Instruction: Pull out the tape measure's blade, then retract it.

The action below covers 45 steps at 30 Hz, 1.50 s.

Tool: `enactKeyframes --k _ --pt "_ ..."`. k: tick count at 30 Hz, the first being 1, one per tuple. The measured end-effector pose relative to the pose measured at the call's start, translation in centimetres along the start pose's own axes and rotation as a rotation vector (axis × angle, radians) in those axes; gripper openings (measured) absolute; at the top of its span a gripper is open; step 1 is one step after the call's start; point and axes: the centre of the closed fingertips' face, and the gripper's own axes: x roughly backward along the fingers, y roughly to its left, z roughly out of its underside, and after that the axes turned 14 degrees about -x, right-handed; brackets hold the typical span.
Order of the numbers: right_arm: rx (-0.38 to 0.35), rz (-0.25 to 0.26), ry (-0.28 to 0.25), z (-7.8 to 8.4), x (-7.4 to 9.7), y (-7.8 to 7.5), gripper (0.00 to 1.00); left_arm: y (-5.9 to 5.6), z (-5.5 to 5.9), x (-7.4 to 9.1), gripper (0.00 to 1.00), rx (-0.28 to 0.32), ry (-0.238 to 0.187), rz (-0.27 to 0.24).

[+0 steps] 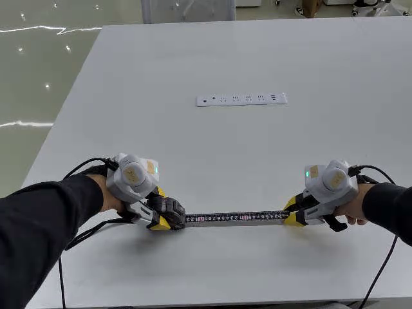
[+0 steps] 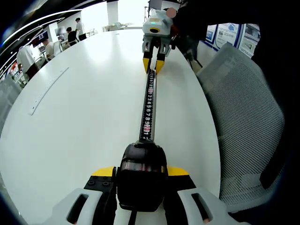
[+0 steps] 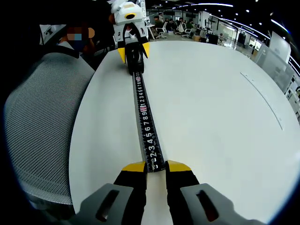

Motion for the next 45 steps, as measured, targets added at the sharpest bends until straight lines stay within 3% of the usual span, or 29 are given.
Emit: enactKeyframes --k 17,31,38,41,45 --pt "-0.022 0.002 -0.002 0.07 0.71 0.54 0.11 0.06 0.03 -0.04 0.34 0.003 -0.001 -0.003" --pt "-0.049 0.0 -0.01 0.24 0.5 0.09 0.12 0.12 0.04 -0.08 0.35 0.009 -0.002 -0.007" --pt "-0.058 0.007 -0.011 0.23 0.33 -0.21 0.12 0.19 -0.1 -0.05 0.35 0.014 -0.028 -0.029" --pt "-0.096 0.011 -0.008 0.17 0.27 -0.29 0.13 0.3 -0.18 -0.05 0.35 0.029 -0.047 -0.04" --pt "-0.077 0.025 0.007 0.24 0.18 -0.14 0.13 0.41 -0.22 -0.02 0.36 0.038 -0.065 -0.061"
